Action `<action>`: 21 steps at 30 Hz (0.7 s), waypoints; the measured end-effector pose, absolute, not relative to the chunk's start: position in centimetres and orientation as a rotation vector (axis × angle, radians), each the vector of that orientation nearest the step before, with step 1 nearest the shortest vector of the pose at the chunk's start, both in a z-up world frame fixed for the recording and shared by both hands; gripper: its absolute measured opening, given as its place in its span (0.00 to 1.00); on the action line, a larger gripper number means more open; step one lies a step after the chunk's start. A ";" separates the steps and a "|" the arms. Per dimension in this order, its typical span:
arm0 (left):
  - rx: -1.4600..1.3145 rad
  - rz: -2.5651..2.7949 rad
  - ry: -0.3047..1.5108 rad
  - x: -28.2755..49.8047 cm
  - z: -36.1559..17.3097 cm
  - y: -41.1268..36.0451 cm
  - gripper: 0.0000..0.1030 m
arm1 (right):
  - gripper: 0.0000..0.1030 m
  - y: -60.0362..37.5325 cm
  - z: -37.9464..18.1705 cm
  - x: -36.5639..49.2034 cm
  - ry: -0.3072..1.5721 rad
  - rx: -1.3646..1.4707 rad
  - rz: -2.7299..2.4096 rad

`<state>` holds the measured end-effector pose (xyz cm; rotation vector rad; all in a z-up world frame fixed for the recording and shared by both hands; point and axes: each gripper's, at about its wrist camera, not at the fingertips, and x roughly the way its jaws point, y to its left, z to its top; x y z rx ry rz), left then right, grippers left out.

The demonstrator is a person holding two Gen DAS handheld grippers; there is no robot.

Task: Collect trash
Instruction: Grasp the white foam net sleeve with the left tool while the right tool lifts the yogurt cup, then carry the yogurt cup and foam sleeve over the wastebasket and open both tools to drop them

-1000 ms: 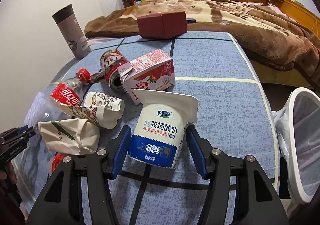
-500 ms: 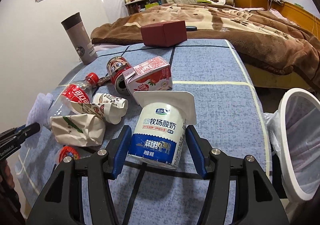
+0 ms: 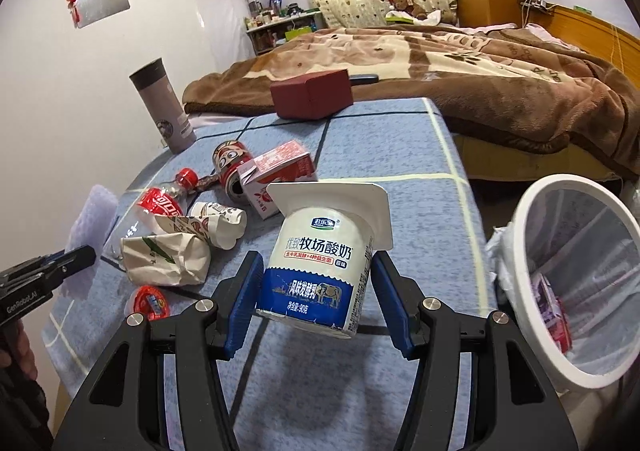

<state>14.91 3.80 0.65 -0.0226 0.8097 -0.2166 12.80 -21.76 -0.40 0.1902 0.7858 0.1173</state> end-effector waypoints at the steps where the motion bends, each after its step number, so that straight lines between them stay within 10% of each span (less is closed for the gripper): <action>1: -0.025 -0.226 0.808 14.8 0.8 3.4 0.22 | 0.56 -22.0 -0.3 12.6 0.782 0.192 0.114; 21: 0.001 -0.467 0.785 14.3 2.2 -9.6 0.23 | 0.56 -30.6 1.4 8.8 0.720 0.237 -0.032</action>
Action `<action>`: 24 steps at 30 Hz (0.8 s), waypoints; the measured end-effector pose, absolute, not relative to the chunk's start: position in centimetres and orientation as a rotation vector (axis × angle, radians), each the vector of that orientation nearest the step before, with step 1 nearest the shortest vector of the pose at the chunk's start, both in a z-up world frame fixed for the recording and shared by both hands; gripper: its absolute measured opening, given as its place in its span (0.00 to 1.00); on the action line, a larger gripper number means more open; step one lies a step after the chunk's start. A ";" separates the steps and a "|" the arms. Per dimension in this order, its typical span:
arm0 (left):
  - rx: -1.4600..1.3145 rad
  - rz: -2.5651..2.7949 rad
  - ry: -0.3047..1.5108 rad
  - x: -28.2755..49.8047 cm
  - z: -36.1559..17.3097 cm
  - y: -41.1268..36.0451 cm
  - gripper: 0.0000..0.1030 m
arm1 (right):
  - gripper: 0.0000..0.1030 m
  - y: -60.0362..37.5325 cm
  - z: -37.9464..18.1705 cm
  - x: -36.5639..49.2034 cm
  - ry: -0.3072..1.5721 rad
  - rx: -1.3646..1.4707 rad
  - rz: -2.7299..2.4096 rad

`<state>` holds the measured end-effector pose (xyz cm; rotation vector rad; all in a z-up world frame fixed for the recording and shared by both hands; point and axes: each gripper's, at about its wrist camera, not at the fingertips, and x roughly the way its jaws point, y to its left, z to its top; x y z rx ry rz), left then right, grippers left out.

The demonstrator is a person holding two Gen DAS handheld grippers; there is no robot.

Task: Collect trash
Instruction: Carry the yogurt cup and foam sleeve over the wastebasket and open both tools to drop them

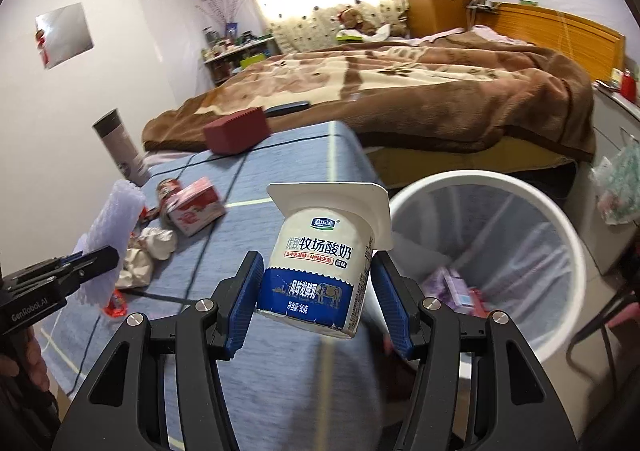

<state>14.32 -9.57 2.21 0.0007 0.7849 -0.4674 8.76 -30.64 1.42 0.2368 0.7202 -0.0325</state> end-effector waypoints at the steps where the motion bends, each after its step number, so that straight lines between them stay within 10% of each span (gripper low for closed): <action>1: 0.004 -0.482 0.788 14.4 2.2 -10.4 0.23 | 0.56 -31.2 1.4 8.6 0.721 0.237 -0.045; 24: 0.085 -0.742 0.889 15.5 0.0 -27.1 0.23 | 0.56 -40.3 -1.0 8.7 0.801 0.256 -0.236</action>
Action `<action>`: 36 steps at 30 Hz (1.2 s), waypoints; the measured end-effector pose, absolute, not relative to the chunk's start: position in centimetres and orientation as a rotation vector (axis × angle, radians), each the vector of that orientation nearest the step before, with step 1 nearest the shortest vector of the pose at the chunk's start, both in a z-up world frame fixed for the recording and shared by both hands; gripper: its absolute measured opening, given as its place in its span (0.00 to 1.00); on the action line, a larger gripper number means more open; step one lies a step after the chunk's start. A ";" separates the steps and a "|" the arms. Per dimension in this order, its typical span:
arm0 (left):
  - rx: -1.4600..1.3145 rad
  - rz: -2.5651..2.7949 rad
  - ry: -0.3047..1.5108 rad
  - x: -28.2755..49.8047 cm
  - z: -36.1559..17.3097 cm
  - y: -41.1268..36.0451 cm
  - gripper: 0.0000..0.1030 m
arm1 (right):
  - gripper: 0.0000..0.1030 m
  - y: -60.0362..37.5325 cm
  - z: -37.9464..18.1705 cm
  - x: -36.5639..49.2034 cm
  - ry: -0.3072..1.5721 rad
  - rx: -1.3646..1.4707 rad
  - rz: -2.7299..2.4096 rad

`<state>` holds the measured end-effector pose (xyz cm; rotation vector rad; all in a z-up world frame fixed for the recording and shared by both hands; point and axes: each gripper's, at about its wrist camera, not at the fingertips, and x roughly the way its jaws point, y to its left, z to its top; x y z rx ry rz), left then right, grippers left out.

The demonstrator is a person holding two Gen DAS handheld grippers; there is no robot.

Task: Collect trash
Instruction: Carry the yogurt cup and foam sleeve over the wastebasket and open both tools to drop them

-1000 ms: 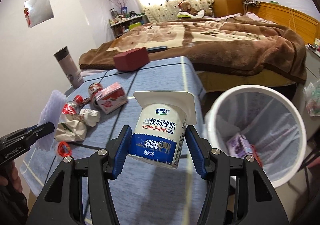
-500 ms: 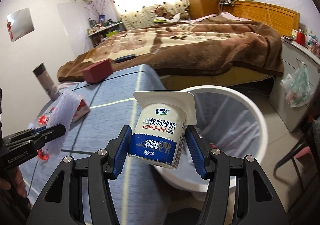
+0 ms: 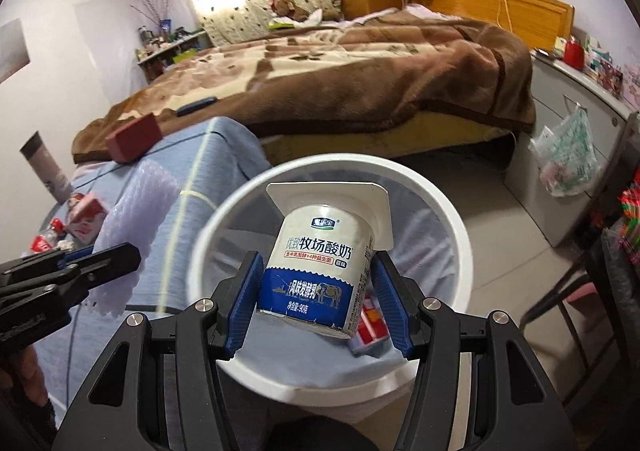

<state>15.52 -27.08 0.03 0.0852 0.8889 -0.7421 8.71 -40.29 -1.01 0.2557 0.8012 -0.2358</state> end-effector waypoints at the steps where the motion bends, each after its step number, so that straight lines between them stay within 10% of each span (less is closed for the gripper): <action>1: 0.098 -0.751 0.890 15.5 -0.1 -27.7 0.23 | 0.56 -40.8 -1.3 8.7 0.812 0.260 -0.247; 9: 0.128 -0.758 0.933 15.8 -1.8 -30.8 0.24 | 0.56 -42.5 -2.3 8.8 0.856 0.240 -0.282; 19: 0.137 -0.713 0.924 15.7 -1.8 -30.7 0.54 | 0.57 -43.5 -2.8 8.3 0.857 0.231 -0.304; 36: 0.098 -0.647 0.842 14.8 0.5 -25.9 0.55 | 0.58 -41.2 -0.8 7.1 0.778 0.260 -0.280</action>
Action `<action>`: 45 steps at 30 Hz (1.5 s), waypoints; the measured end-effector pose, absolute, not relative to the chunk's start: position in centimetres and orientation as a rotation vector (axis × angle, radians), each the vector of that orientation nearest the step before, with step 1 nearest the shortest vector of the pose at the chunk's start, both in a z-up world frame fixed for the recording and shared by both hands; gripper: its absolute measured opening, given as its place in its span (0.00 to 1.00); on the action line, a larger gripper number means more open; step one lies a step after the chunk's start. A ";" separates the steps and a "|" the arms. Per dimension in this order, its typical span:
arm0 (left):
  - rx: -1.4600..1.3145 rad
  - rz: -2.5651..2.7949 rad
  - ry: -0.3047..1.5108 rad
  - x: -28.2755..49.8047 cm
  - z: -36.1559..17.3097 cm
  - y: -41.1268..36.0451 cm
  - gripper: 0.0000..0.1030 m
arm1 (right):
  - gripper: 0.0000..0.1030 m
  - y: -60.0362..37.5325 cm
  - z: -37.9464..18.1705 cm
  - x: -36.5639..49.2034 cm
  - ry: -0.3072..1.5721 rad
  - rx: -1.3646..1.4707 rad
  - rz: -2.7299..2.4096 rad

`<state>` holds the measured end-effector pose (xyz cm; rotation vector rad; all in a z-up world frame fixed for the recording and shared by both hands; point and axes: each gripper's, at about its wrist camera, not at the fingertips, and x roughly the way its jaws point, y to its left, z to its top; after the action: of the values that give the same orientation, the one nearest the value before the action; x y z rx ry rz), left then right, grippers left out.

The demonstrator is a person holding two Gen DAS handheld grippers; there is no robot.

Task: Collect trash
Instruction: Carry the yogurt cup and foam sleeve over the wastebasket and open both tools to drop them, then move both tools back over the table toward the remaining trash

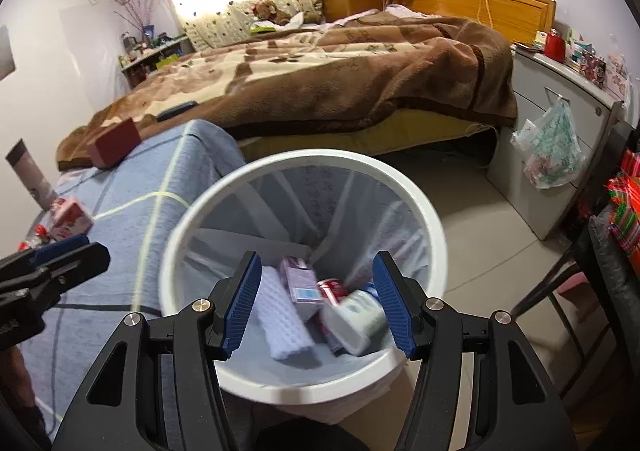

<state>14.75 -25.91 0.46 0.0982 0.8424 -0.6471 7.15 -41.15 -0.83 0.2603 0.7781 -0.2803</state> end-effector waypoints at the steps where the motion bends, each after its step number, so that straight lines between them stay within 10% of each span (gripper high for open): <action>1: 0.092 -0.641 0.841 14.7 0.6 -25.5 0.55 | 0.58 -40.7 -0.6 7.1 0.767 0.255 -0.268; 45: -0.105 -0.087 0.743 14.3 0.1 5.0 0.59 | 0.58 -21.9 0.1 12.2 0.791 0.147 0.105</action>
<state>14.32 5.02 0.09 -0.1051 0.7434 -0.0873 12.18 -21.86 0.07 0.1467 0.7907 0.1055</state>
